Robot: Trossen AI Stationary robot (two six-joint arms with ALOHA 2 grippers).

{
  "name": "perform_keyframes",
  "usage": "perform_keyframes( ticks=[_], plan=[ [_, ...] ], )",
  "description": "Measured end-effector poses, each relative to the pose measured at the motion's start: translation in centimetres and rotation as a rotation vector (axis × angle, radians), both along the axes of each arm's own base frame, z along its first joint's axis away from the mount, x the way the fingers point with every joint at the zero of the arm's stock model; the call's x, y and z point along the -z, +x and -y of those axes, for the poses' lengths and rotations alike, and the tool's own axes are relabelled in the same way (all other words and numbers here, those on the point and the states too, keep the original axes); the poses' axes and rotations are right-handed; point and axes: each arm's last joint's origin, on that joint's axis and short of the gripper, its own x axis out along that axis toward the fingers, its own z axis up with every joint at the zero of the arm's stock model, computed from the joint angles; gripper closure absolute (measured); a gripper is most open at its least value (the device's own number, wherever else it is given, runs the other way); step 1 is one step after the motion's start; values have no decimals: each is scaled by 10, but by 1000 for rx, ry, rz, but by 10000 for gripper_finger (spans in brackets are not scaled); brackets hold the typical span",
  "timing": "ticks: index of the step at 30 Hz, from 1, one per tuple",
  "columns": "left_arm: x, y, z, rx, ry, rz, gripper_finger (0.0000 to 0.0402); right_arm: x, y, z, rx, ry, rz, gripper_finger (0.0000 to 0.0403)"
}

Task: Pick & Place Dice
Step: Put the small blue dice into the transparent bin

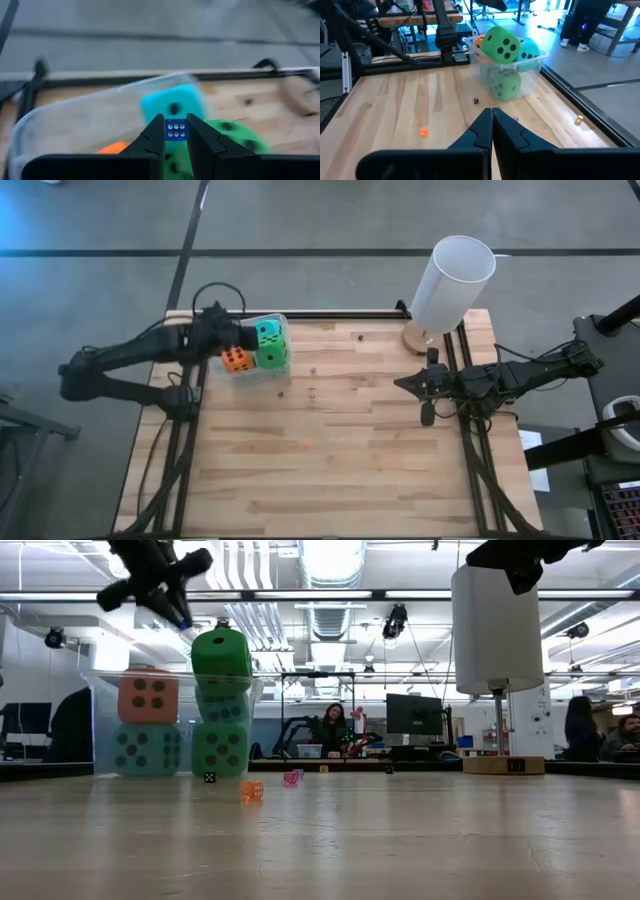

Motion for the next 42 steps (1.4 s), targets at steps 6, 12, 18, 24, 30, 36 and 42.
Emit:
perform_keyframes(
  ticks=[6, 12, 18, 24, 30, 36, 42],
  plan=[
    [15, -21, -42, -98, -225, -78, 344, 0, 0, 0, 0, 2, 1, 394],
    [26, -29, -55, -117, -251, -153, 344, 0, 0, 0, 0, 3, 2, 394],
    [30, -29, -55, -87, -246, -193, 341, -3, 1, 0, 0, 12, 32, 394],
    [32, -29, -56, -89, -250, -203, 309, -4, 1, 0, 0, 16, 45, 394],
    [32, -29, -56, -90, -250, -203, 270, -4, 1, 0, -1, 16, 45, 394],
    [32, -31, -59, -116, -233, -215, 236, -5, 1, 0, -1, 17, 49, 394],
    [46, -33, -58, -89, -247, -278, 219, -5, 1, 0, -1, 18, 51, 394]
  ],
)
